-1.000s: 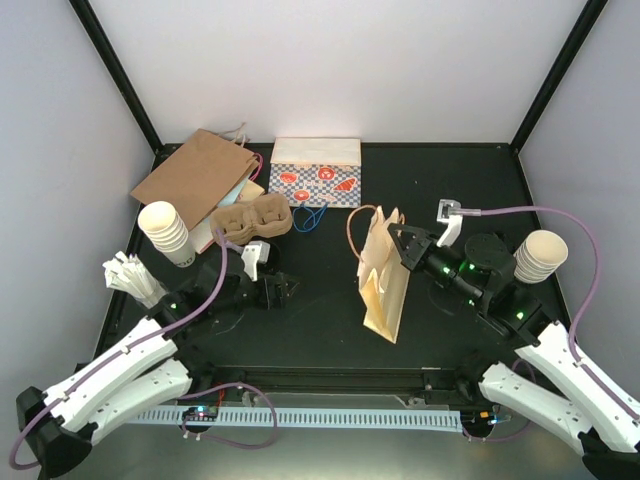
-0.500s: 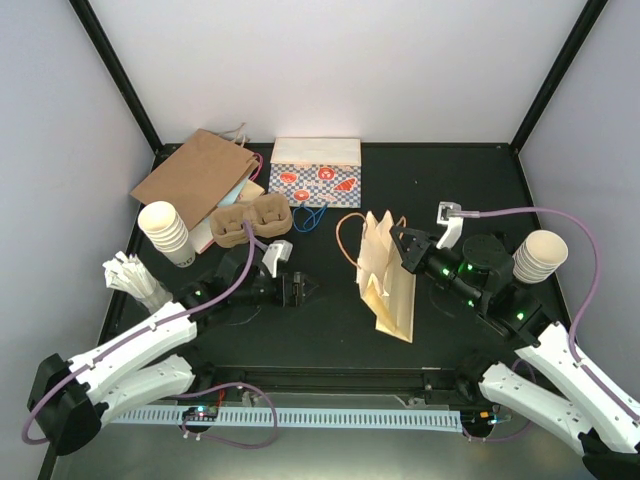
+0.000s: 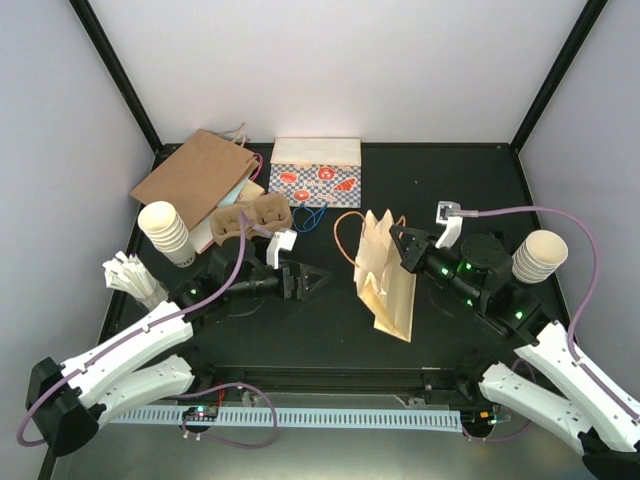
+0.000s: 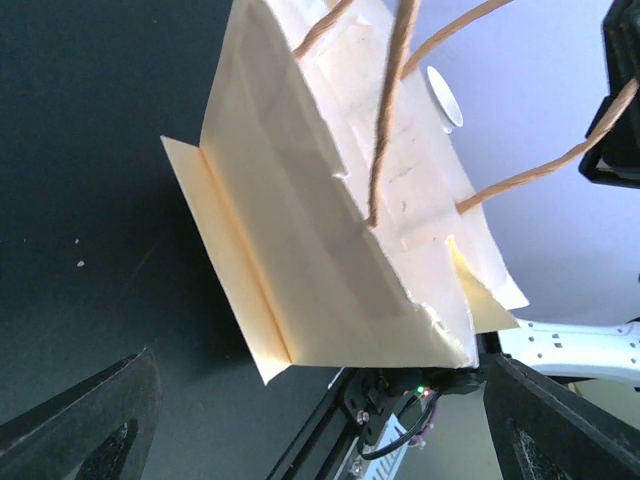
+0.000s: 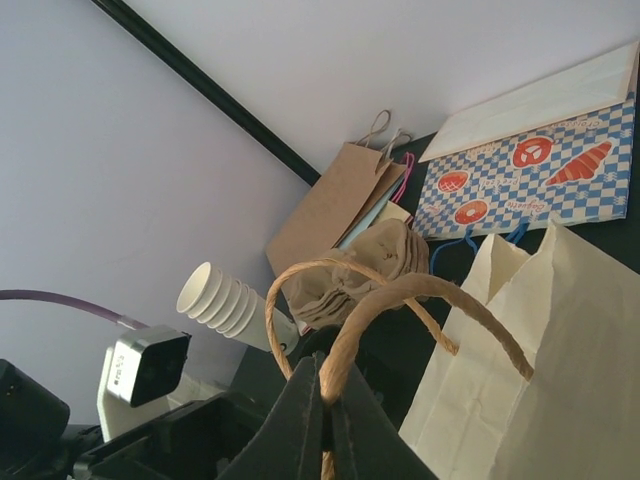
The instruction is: Pack the takeout coffee
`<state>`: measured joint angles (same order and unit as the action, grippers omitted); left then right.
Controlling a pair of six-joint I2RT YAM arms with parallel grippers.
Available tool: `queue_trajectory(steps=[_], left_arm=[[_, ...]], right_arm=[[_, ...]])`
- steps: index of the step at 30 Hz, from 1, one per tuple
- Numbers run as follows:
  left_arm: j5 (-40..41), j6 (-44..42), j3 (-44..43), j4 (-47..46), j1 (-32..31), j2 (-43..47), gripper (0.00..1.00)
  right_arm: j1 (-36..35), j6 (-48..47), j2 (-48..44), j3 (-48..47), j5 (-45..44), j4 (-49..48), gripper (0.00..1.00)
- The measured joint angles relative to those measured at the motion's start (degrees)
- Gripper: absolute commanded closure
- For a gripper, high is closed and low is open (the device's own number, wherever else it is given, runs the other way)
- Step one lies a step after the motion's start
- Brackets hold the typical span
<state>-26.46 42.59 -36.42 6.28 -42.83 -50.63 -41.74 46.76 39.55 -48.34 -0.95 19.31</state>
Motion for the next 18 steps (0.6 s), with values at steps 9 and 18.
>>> queue_trajectory(steps=[9, 18], left_arm=[[0.6, 0.0, -3.5, 0.4, 0.0, -0.9, 0.11], [2.7, 0.1, -5.6, 0.5, 0.0, -7.7, 0.17]], right_arm=[[0.0, -0.1, 0.9, 0.0, 0.0, -0.1, 0.99], [0.0, -0.2, 1.0, 0.0, 0.1, -0.5, 0.99]])
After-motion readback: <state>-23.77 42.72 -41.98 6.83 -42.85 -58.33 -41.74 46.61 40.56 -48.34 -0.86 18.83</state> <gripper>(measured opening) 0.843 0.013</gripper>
